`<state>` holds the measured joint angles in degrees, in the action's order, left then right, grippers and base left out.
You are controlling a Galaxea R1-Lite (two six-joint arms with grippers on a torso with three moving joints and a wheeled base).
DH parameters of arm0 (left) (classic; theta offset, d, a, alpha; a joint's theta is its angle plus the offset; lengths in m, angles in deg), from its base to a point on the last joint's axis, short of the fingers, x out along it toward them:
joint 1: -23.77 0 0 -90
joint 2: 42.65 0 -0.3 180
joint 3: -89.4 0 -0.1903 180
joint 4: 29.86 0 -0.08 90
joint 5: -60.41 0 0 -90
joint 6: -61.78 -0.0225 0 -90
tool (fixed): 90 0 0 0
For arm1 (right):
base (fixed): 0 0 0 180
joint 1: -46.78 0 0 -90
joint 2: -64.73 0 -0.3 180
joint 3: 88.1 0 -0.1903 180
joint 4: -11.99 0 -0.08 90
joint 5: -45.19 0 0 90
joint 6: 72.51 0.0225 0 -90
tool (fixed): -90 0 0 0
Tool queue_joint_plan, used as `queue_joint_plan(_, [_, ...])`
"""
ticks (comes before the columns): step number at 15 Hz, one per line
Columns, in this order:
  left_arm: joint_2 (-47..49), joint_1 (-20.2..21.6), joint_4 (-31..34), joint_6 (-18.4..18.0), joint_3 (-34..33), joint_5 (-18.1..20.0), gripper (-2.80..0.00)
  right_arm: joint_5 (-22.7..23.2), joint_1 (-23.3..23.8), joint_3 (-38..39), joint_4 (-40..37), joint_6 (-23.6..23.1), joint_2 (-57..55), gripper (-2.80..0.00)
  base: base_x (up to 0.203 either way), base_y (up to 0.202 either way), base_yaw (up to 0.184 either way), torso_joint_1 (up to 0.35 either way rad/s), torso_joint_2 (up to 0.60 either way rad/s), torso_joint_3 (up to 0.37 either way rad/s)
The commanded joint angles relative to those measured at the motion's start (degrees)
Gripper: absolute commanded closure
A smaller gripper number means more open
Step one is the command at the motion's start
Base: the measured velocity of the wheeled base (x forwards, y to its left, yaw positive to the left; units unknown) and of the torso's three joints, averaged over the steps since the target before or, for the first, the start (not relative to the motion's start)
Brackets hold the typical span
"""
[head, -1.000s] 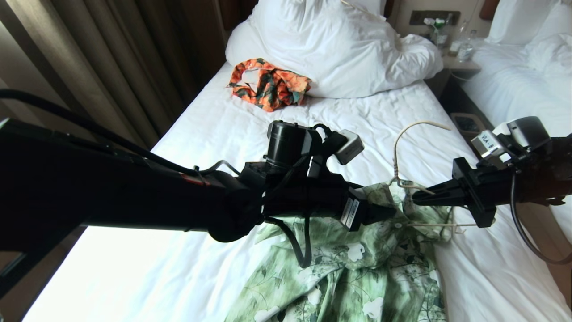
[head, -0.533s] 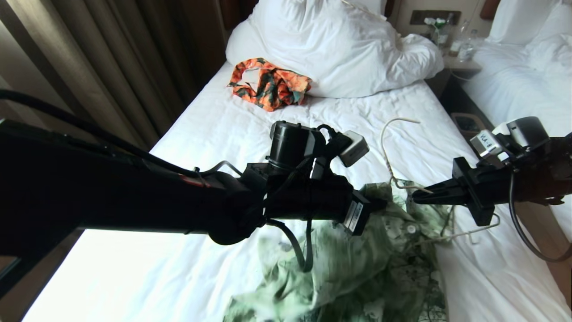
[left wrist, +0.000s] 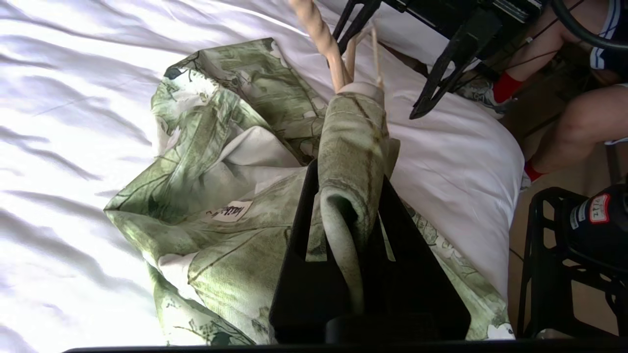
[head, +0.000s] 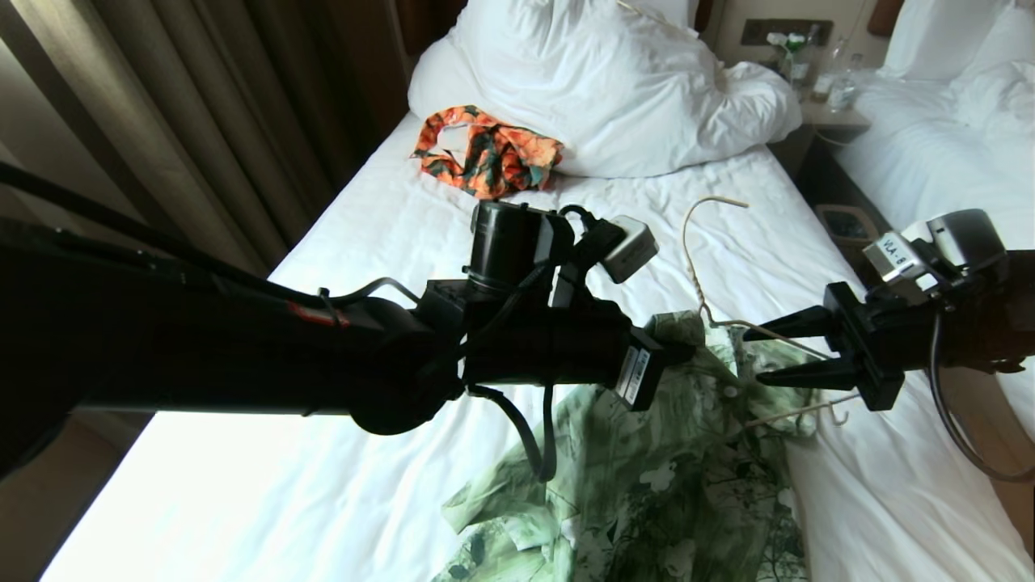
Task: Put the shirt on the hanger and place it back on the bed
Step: Hook the other side of the shirt onto the hanger
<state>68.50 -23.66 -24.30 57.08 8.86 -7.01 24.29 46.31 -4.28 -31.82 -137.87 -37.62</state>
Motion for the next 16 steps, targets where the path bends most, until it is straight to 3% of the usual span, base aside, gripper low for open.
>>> queue_joint_plan(1, [-2.0,-0.6,0.0,0.1,-0.9,0.1,0.0,0.3,0.9,0.6,-1.6,1.0,4.3,-2.8,0.0,0.0,0.0,0.0,0.0,0.0])
queue_joint_plan(3, [-3.6,-1.6,0.0,0.3,-2.2,-1.8,0.0,0.2,1.5,0.5,-5.1,7.6,10.0,-2.8,0.0,0.0,0.0,0.0,0.0,0.0])
queue_joint_plan(4, [-4.7,-2.1,0.0,0.4,-2.9,-3.1,0.0,0.1,1.7,0.2,-5.9,14.5,13.1,-2.8,0.0,0.0,0.0,0.0,0.0,0.0])
queue_joint_plan(7, [-8.7,-4.1,0.1,3.7,-4.6,-5.5,0.0,-2.8,1.9,-6.8,-6.6,41.6,18.6,-2.8,0.0,0.0,0.0,0.0,0.0,0.0])
queue_joint_plan(8, [-9.3,-4.4,0.1,3.8,-5.4,-6.5,0.0,-6.3,1.8,-11.7,-6.5,49.8,18.8,-2.8,0.0,0.0,0.0,0.0,0.0,0.0])
queue_joint_plan(9, [-10.0,-4.4,0.1,3.9,-6.1,-7.1,0.0,-12.8,1.7,-15.4,-6.4,57.0,18.7,-2.8,0.0,0.0,0.0,0.0,0.0,0.0])
queue_joint_plan(11, [-12.1,-4.5,0.1,4.1,-7.8,-7.8,0.0,-31.3,0.0,-17.3,-6.4,65.1,18.6,-2.8,0.0,0.0,0.0,0.0,0.0,0.0])
queue_joint_plan(12, [-13.0,-4.5,0.0,4.2,-8.0,-8.0,0.0,-38.4,-1.1,-17.4,-6.7,68.8,18.6,-2.8,0.0,0.0,0.0,0.0,0.0,0.0])
queue_joint_plan(13, [-13.9,-4.7,0.1,4.7,-8.1,-8.2,0.0,-42.0,-1.7,-16.9,-7.1,71.3,18.7,-2.8,0.0,0.0,0.0,0.0,0.0,0.0])
queue_joint_plan(15, [-15.5,-5.1,0.1,6.1,-8.1,-8.4,0.0,-43.6,-2.0,-17.4,-12.4,71.5,18.9,-2.8,0.0,0.0,0.0,0.0,0.0,0.0])
queue_joint_plan(16, [-16.2,-5.3,0.1,6.1,-8.3,-8.6,0.0,-46.5,-2.1,-17.6,-16.6,69.6,18.9,0.0,0.0,0.0,0.0,0.0,0.0,0.0])
